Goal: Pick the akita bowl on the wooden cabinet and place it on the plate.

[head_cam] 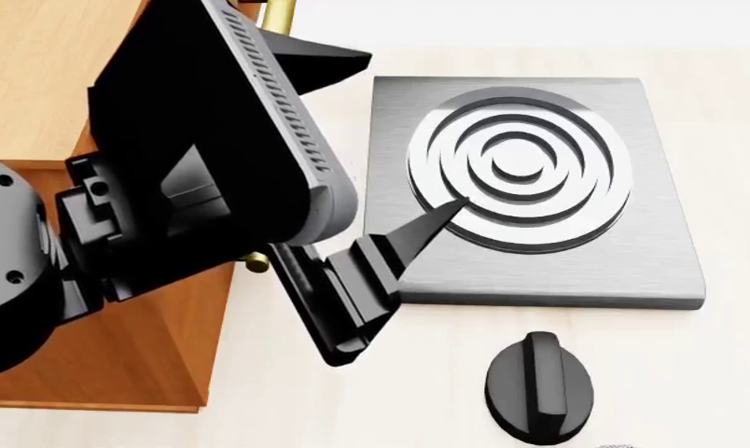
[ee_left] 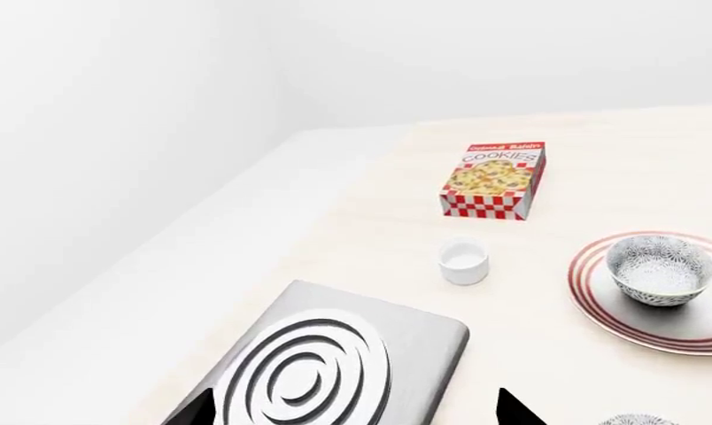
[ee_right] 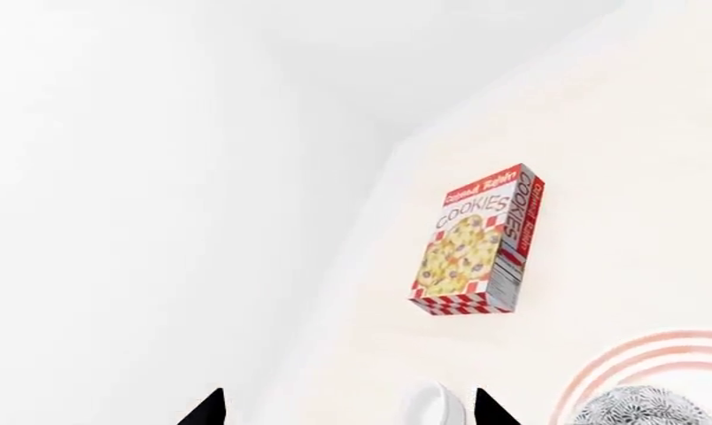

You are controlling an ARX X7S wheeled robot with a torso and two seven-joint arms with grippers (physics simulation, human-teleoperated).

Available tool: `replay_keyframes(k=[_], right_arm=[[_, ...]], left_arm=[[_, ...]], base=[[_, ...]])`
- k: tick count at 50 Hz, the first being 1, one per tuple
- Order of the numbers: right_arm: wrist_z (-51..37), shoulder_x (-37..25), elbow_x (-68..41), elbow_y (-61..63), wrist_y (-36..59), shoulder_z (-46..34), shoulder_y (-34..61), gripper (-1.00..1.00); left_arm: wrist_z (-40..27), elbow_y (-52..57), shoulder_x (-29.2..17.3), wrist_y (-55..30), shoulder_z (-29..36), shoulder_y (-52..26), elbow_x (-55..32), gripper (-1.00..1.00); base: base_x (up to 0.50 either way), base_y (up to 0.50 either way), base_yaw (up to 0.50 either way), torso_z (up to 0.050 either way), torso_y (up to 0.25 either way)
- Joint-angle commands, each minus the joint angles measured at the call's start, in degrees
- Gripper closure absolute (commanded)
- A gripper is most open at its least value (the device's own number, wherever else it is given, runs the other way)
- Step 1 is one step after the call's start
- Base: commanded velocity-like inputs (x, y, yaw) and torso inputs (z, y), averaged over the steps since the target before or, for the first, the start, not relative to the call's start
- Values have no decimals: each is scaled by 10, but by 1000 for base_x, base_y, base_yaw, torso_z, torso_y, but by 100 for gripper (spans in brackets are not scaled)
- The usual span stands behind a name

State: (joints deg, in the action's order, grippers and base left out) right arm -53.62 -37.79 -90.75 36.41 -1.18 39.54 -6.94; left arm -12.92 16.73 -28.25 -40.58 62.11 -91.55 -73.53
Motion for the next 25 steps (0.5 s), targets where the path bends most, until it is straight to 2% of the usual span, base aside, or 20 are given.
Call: replay_keyframes(k=[1,25], right_arm=[[-32,-32,-7,69,4,35,-5,-100],[-103,-119,-54,186,6,123,-1,-100]], left_arm=[[-2,1,-1,-1,-2,-2,-2,-100],[-2,5,-7,1,-3,2,-1,-100]], base=[[0,0,0,0,0],[0,0,0,0,0]])
